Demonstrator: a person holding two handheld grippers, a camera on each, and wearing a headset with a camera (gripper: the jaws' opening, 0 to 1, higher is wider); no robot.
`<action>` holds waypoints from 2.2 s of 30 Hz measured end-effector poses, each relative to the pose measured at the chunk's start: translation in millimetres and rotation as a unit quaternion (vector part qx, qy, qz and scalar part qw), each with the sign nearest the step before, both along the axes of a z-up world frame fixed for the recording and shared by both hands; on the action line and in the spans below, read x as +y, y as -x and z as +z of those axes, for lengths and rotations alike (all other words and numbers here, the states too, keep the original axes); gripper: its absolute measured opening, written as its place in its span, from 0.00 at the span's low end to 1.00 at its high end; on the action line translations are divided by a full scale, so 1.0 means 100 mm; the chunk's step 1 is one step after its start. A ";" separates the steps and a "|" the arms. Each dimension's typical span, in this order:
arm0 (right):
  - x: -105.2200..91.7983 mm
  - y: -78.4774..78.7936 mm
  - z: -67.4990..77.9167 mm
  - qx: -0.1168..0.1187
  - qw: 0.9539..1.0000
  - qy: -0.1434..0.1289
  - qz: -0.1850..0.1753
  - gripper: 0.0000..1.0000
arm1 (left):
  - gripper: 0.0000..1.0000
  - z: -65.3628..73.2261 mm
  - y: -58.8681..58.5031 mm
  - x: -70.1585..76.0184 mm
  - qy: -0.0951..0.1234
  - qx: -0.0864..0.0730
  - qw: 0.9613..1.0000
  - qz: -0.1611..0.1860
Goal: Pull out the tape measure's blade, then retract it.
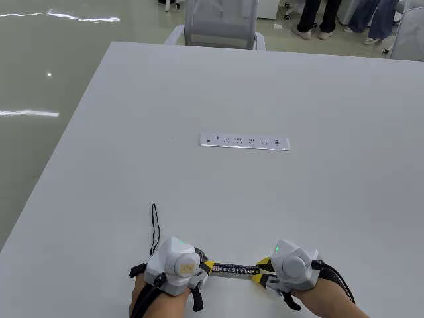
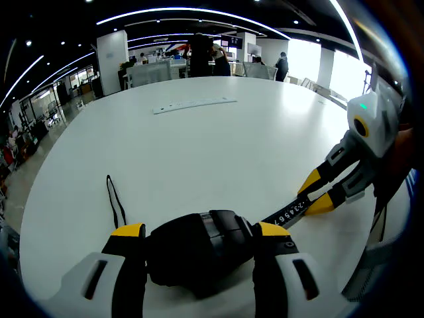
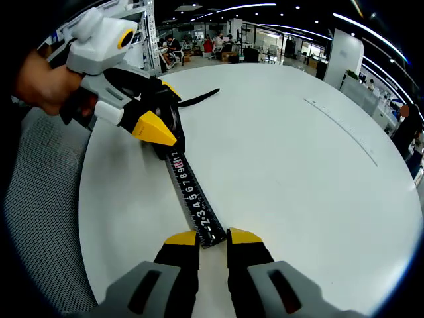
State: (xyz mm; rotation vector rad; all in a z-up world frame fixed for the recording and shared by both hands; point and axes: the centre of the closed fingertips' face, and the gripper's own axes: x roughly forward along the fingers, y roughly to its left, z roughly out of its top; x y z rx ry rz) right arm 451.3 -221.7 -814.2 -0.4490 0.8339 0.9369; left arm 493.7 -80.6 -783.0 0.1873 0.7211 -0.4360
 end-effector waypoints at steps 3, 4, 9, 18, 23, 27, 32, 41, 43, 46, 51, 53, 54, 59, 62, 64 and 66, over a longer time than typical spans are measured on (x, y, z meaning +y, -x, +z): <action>0.01 -0.01 -0.01 0.000 1.000 0.000 0.000 0.14 | 0.62 -0.01 0.00 0.00 0.000 0.000 1.000 0.001; 0.01 -0.01 -0.01 0.001 1.000 0.001 0.000 0.14 | 0.62 -0.01 0.00 0.00 0.000 0.000 1.000 0.000; 0.02 -0.01 -0.01 0.001 1.000 0.000 0.000 0.14 | 0.62 -0.01 0.00 0.00 0.000 0.000 1.000 0.001; 0.06 -0.02 -0.01 0.001 1.000 0.000 0.002 0.14 | 0.62 -0.01 -0.01 0.00 0.000 0.000 1.000 0.001; 0.09 -0.03 -0.01 0.002 1.000 0.001 0.003 0.14 | 0.62 0.00 0.00 0.00 0.000 0.000 1.000 0.002; 0.11 -0.04 -0.02 0.002 1.000 0.000 0.003 0.14 | 0.62 0.00 -0.01 0.00 0.000 0.000 1.000 0.001; 0.13 -0.04 -0.02 0.003 1.000 -0.001 0.003 0.14 | 0.62 -0.01 -0.01 0.00 0.001 -0.001 1.000 0.002; 0.18 -0.04 0.00 0.004 1.000 -0.002 0.007 0.14 | 0.62 0.00 -0.01 0.00 0.002 -0.001 1.000 0.001; 0.19 -0.04 -0.01 0.004 1.000 -0.002 0.008 0.14 | 0.62 0.00 -0.01 0.00 0.002 -0.001 1.000 0.001; 0.20 -0.05 -0.01 0.004 1.000 -0.001 0.010 0.14 | 0.62 0.00 -0.01 0.00 0.002 -0.001 1.000 0.001; 0.24 -0.05 -0.02 0.004 1.000 -0.001 0.012 0.14 | 0.62 0.00 0.00 0.00 0.003 0.000 1.000 0.001; 0.25 -0.05 -0.01 0.005 1.000 -0.001 0.014 0.14 | 0.62 -0.01 -0.01 0.00 0.003 0.000 1.000 0.001; 0.25 -0.05 -0.01 0.005 1.000 -0.001 0.014 0.14 | 0.62 -0.01 -0.01 0.00 0.003 0.000 1.000 0.000; 0.27 -0.05 -0.03 0.007 1.000 -0.002 0.015 0.14 | 0.62 0.00 -0.01 0.00 0.004 0.000 1.000 0.000; 0.30 -0.06 -0.01 0.006 1.000 -0.002 0.018 0.14 | 0.62 0.00 -0.01 0.00 0.005 0.001 1.000 0.000; 0.31 -0.06 -0.01 0.007 1.000 -0.002 0.019 0.14 | 0.62 0.00 -0.01 0.00 0.005 0.001 1.000 0.000; 0.34 -0.07 -0.01 0.008 1.000 -0.004 0.019 0.14 | 0.62 0.00 -0.01 0.00 0.004 0.001 1.000 0.000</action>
